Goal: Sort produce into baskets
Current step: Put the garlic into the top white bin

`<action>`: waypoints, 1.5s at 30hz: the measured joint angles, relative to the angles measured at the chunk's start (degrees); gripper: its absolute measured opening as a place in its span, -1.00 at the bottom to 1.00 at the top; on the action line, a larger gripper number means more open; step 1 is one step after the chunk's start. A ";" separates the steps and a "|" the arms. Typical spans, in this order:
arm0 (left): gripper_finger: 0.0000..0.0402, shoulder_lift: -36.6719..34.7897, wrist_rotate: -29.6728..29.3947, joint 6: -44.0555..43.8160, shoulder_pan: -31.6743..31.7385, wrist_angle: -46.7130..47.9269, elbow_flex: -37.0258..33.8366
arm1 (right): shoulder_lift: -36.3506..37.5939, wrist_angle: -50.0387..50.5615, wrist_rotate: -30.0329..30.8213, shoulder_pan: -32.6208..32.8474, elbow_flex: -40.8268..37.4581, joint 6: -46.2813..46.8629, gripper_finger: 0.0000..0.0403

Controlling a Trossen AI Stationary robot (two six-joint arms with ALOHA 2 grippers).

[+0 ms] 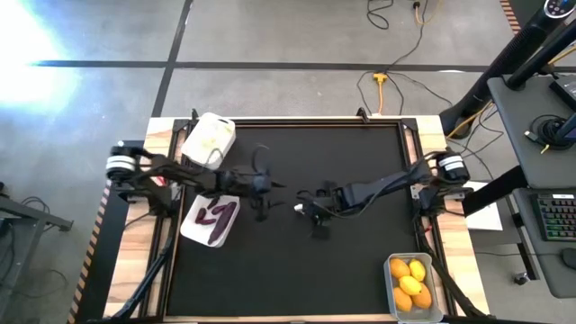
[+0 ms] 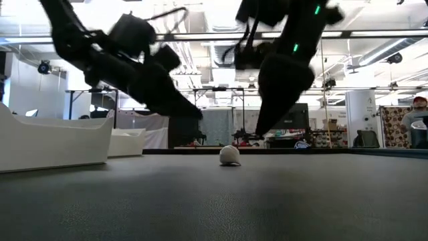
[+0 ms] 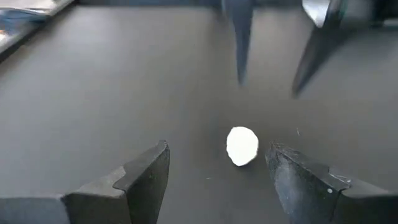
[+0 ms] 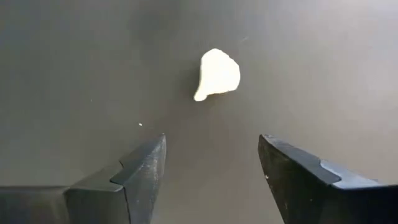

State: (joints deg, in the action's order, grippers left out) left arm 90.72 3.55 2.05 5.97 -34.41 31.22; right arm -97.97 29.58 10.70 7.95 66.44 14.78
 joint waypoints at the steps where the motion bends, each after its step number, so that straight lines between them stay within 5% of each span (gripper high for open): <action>1: 0.24 1.96 0.00 0.81 -0.55 0.10 1.09 | 0.52 2.44 2.47 1.24 1.11 0.73 0.24; 10: 0.24 14.43 -5.45 5.99 -4.04 6.36 11.55 | 7.18 15.87 20.51 11.36 5.04 8.21 0.25; 22: 0.23 23.14 -5.72 4.14 -5.93 5.14 17.47 | 11.50 19.01 21.89 14.16 3.43 14.68 0.22; 28: 0.04 24.76 -2.26 3.27 -6.05 5.42 19.08 | 11.71 20.94 21.92 14.25 3.23 14.82 0.18; 38: -0.69 17.05 -2.60 3.15 -6.20 17.05 17.79 | 11.71 21.09 22.20 14.18 3.23 14.45 0.14; 45: -0.75 0.39 -4.66 2.95 -6.19 25.04 12.05 | 11.24 17.87 27.15 14.03 1.89 13.64 0.13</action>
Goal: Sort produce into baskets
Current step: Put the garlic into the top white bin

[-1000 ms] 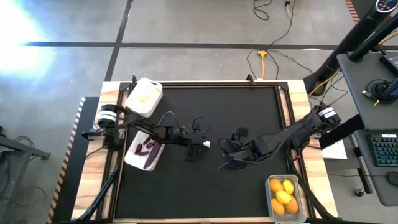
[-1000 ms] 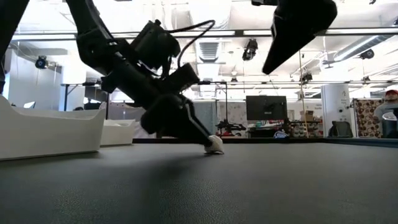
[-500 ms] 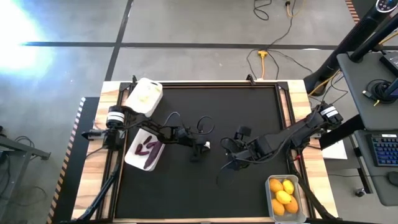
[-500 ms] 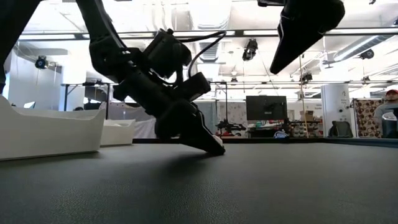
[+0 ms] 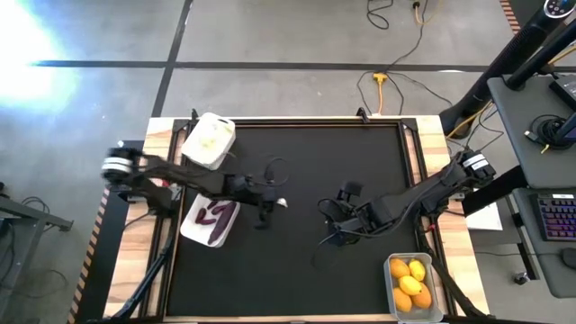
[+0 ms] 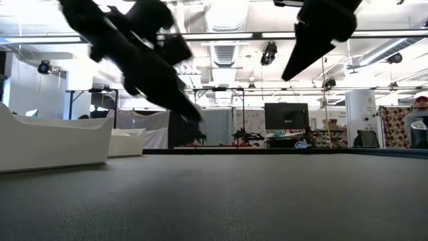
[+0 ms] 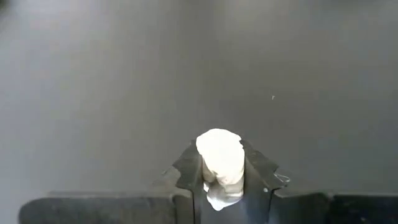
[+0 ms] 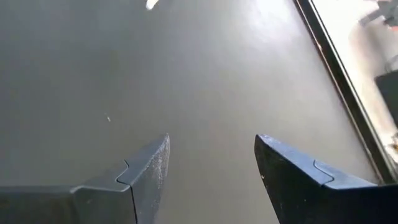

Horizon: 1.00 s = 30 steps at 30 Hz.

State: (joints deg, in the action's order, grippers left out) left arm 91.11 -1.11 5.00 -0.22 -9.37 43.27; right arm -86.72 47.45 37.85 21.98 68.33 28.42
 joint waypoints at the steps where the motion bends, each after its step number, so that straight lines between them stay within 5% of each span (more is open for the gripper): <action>1: -0.74 -3.29 -1.87 -0.47 -0.02 2.42 -0.92 | -0.02 -1.73 -0.01 -0.01 -0.69 -0.19 0.13; 3: -0.72 -10.62 -9.03 -2.71 -0.02 9.38 -2.64 | -0.02 -7.45 -0.18 -0.16 -2.82 -2.26 0.13; 8: -0.72 -25.56 -37.70 -16.37 0.52 36.51 -4.00 | -0.04 -28.24 -3.61 -0.62 -10.70 -13.93 0.13; 10: -0.72 -29.91 -42.68 -24.01 1.95 44.72 -3.94 | -0.04 -36.05 -5.93 -1.13 -13.56 -18.95 0.12; 16: -0.72 -35.01 -43.95 -43.30 14.12 53.96 -6.53 | -0.06 -54.33 -12.41 -4.48 -19.91 -25.52 0.12; 23: -0.69 -29.62 -36.85 -39.53 32.87 44.88 -8.33 | -0.06 -51.76 -17.28 -7.04 -20.94 -21.10 0.12; 30: -0.60 -20.65 -35.78 -37.06 38.60 39.74 -5.77 | -0.06 -43.98 -17.29 -7.02 -20.94 -20.94 0.12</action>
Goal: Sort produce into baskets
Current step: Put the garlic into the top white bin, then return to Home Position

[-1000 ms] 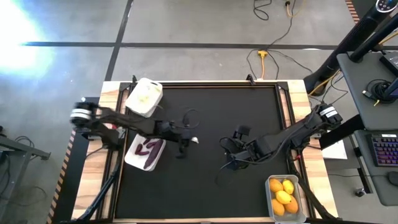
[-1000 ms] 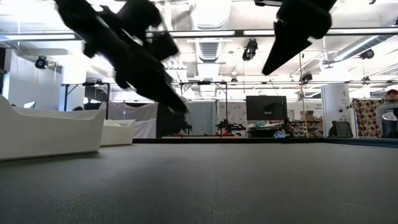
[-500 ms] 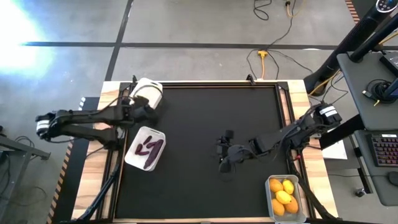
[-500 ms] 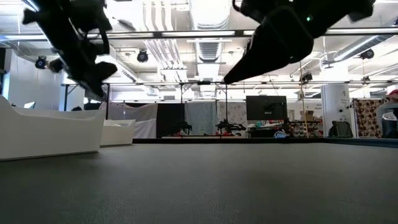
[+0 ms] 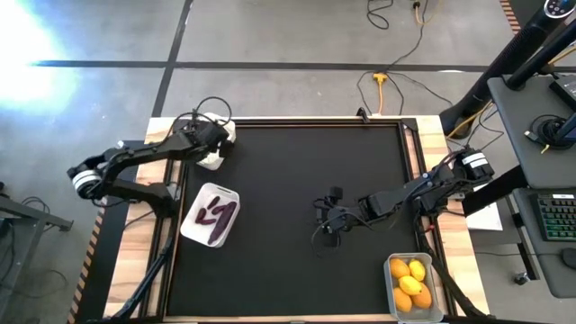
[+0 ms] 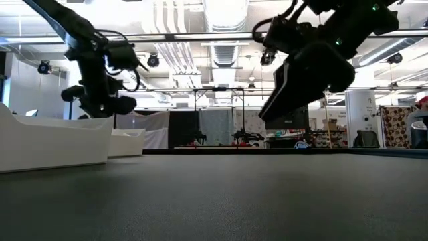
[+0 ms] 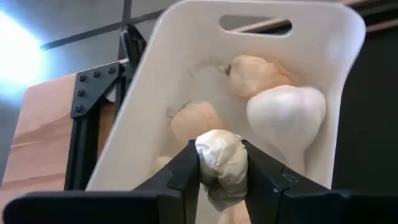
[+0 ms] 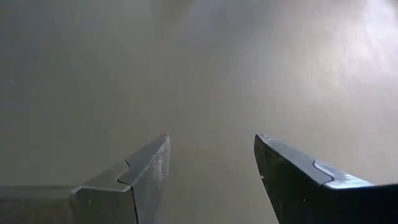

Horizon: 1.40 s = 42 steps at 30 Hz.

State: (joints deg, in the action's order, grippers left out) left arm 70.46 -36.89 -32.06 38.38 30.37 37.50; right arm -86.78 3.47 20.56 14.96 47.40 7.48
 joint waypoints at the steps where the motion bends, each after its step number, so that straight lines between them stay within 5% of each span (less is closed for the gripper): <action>1: -0.57 1.34 0.02 0.48 0.00 0.06 0.52 | 0.00 0.72 0.01 0.00 0.00 0.00 0.12; 11: -0.18 13.08 -0.52 3.55 -0.01 -0.07 5.09 | 1.48 5.95 0.00 0.00 0.51 -1.05 0.12; 18: -0.05 11.03 0.62 7.18 -3.32 1.14 7.66 | 6.12 21.78 1.93 0.00 5.05 -0.05 0.12; 30: -0.14 -5.99 -0.04 15.69 -33.31 -5.56 7.99 | 12.46 11.71 2.10 -2.97 -1.76 -6.02 -0.08; 37: -0.20 -9.50 3.16 20.39 -54.87 -17.80 -1.00 | 12.13 -5.24 -7.37 -2.97 -8.08 -11.63 -0.39; 42: -0.28 -11.00 3.94 22.16 -60.46 -30.52 -8.81 | 18.45 -5.64 -7.03 -3.02 -10.15 -13.43 -0.58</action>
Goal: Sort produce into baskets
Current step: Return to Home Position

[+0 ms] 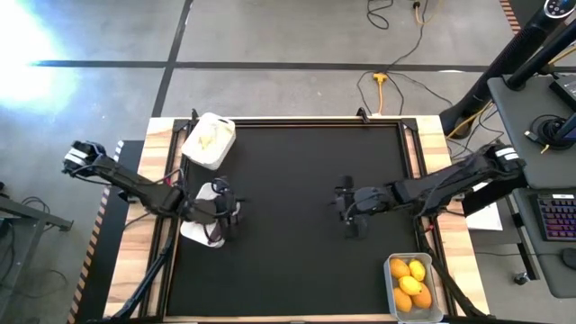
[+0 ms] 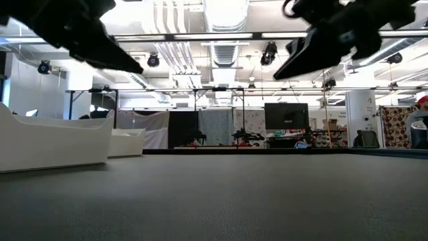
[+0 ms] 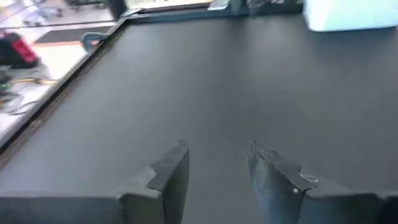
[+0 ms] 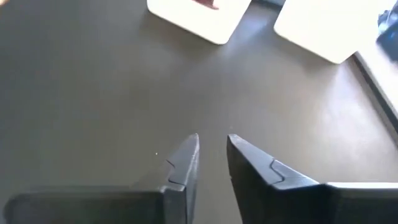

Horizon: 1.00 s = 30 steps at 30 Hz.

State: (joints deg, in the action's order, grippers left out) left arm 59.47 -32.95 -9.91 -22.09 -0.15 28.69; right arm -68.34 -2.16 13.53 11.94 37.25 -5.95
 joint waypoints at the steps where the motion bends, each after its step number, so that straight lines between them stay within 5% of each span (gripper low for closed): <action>1: -0.30 -0.47 1.24 0.14 0.07 -2.37 -1.59 | 1.83 0.05 -0.03 0.00 -0.65 -0.33 -0.62; 10: -0.48 -4.33 6.77 7.32 6.68 -27.26 -15.67 | 22.08 -0.40 -0.04 -1.15 -10.35 0.76 -0.80; 21: -0.64 -19.58 11.18 9.20 15.68 -13.91 -15.11 | 44.51 -3.06 -0.47 -6.12 -24.75 6.67 -0.81; 30: -0.72 -33.02 11.04 8.78 16.00 -3.95 -15.11 | 53.27 -3.37 -1.76 -6.36 -32.35 9.01 -0.81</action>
State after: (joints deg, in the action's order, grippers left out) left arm 26.45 -21.91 -1.12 -6.09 -4.10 13.58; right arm -15.07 -5.54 11.76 5.58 4.90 3.06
